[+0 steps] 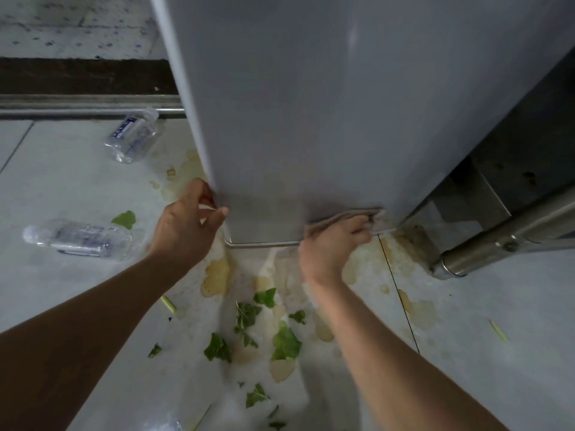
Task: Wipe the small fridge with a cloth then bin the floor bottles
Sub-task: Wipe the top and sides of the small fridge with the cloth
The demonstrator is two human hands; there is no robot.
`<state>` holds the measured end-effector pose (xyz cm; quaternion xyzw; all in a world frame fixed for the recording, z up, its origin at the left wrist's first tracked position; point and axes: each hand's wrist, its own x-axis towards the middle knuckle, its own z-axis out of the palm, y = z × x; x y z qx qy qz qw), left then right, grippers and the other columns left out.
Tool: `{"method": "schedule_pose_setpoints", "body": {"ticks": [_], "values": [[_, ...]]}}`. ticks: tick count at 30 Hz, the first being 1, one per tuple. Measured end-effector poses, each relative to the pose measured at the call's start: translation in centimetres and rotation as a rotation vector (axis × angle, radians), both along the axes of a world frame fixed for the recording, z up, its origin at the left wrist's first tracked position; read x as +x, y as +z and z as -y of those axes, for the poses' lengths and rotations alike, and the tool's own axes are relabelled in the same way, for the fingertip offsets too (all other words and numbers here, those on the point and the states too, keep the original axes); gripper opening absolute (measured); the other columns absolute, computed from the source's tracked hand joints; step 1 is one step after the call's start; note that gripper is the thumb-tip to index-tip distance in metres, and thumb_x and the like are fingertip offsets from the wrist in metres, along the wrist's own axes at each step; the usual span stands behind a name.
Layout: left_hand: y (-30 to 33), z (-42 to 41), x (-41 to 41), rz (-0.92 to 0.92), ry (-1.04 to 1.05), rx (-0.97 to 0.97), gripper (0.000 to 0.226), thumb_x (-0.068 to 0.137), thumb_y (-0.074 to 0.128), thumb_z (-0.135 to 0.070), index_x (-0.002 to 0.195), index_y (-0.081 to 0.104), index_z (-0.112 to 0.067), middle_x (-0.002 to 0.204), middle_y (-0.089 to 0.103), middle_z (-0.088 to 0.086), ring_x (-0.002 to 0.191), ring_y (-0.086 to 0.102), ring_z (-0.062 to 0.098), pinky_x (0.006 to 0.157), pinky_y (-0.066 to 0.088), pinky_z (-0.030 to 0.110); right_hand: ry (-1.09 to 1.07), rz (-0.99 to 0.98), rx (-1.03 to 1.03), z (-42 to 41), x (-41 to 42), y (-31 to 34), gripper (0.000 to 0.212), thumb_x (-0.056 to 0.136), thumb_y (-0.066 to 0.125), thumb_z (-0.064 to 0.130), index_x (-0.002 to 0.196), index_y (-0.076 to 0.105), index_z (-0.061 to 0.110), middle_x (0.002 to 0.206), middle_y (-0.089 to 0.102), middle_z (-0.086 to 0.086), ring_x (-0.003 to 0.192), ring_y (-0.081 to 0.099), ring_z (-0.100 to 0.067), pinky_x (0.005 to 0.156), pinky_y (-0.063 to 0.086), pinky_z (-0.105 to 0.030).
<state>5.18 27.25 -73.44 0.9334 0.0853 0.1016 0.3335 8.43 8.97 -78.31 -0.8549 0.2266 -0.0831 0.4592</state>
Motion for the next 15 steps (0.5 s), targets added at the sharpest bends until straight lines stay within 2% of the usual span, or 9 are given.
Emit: {"method": "schedule_pose_setpoints", "body": {"ticks": [2,5,6,9,12,15], "values": [[0.1,-0.3,0.1,-0.012,-0.009,-0.016,0.019,0.087,0.062,-0.023,0.091,0.045,-0.016,0.086,0.060,-0.008,0.074,0.056,0.011,0.067,0.037,0.027,0.048,0.043,0.087,-1.8,-1.1,-0.1,0.088,0.078,0.064,-0.003,0.144,0.007,-0.011,0.142,0.012,-0.026,0.124,0.034,-0.038,0.109,0.034,-0.033],[0.3,-0.6,0.3,-0.034,-0.025,-0.010,0.019,0.087,0.062,-0.024,0.093,0.047,-0.014,0.086,0.060,-0.008,0.075,0.056,0.012,0.068,0.039,0.027,-0.020,0.097,0.097,-0.9,-1.4,0.2,0.069,0.080,0.058,-0.006,0.139,0.022,-0.009,0.138,0.022,-0.028,0.119,0.036,-0.038,0.096,0.032,-0.021],[0.3,-0.7,0.4,-0.038,-0.030,-0.005,0.019,0.087,0.062,-0.025,0.093,0.047,-0.015,0.085,0.060,-0.009,0.075,0.056,0.012,0.068,0.039,0.028,-0.045,0.115,0.087,0.0,-1.2,0.5,0.068,0.081,0.057,-0.005,0.140,0.022,-0.007,0.138,0.025,-0.029,0.118,0.037,-0.037,0.094,0.033,-0.022],[0.3,-0.9,0.4,-0.036,-0.041,0.007,0.019,0.087,0.062,-0.026,0.089,0.045,-0.019,0.083,0.058,-0.010,0.073,0.054,0.011,0.068,0.038,0.027,-0.155,0.171,0.041,4.1,0.6,1.5,0.074,0.084,0.052,-0.012,0.146,0.012,-0.007,0.141,0.026,-0.028,0.110,0.041,-0.018,0.085,0.032,-0.001],[0.3,-0.9,0.4,-0.023,-0.050,-0.010,0.020,0.087,0.062,-0.027,0.087,0.042,-0.023,0.081,0.056,-0.013,0.073,0.055,0.010,0.068,0.042,0.029,-0.183,0.083,-0.083,7.9,1.9,2.2,0.079,0.080,0.055,-0.012,0.145,0.011,-0.010,0.142,0.026,-0.035,0.124,0.036,-0.041,0.097,0.022,-0.022],[0.3,-1.1,0.3,-0.018,-0.062,-0.024,0.020,0.086,0.063,-0.027,0.086,0.043,-0.024,0.078,0.055,-0.015,0.072,0.055,0.010,0.068,0.043,0.029,-0.201,0.020,-0.087,7.5,1.9,2.8,0.080,0.080,0.059,-0.008,0.145,0.011,-0.009,0.141,0.026,-0.036,0.121,0.037,-0.046,0.094,0.025,-0.029]]}}
